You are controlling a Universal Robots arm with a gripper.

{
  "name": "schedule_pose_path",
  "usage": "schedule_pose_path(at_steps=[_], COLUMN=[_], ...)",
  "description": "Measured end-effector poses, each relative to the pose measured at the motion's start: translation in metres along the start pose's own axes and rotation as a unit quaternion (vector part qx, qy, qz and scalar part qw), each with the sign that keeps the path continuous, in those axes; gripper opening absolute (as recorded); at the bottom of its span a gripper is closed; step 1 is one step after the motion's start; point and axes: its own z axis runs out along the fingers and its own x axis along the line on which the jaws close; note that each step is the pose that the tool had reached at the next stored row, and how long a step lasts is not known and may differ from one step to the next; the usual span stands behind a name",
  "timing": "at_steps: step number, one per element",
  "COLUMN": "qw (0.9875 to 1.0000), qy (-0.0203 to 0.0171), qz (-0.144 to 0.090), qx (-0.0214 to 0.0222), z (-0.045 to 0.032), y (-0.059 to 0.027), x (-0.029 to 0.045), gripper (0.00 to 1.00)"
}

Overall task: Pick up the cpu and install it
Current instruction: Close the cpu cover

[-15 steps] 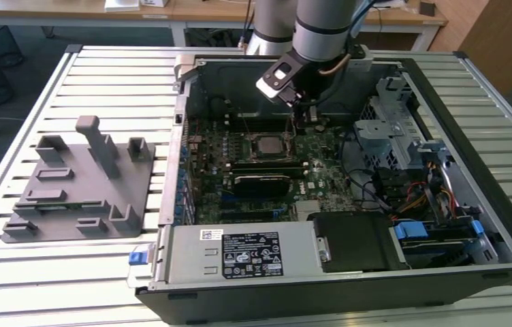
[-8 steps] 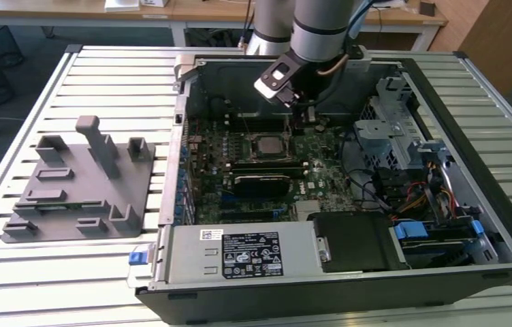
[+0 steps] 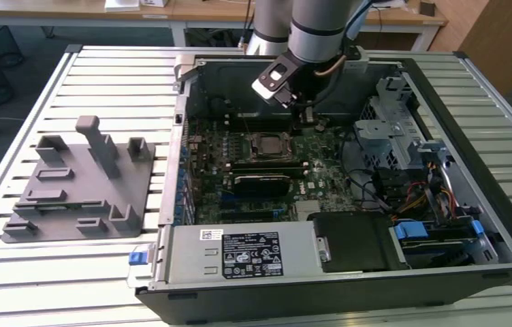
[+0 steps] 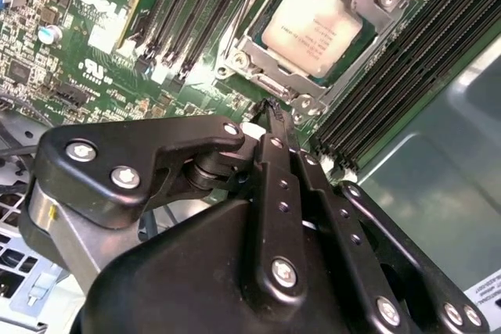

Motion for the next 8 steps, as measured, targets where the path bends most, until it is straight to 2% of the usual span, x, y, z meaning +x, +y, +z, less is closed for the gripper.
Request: schedule_pose_path(at_steps=[4, 8], qw=[1.0, 1.0], qy=[-0.0001, -0.0003], qz=[0.0, 0.0], qx=[0.0, 0.0001], z=[0.0026, 0.0061], y=[-0.0113, -0.0292], x=[0.0004, 0.0006], gripper=[0.11, 0.11])
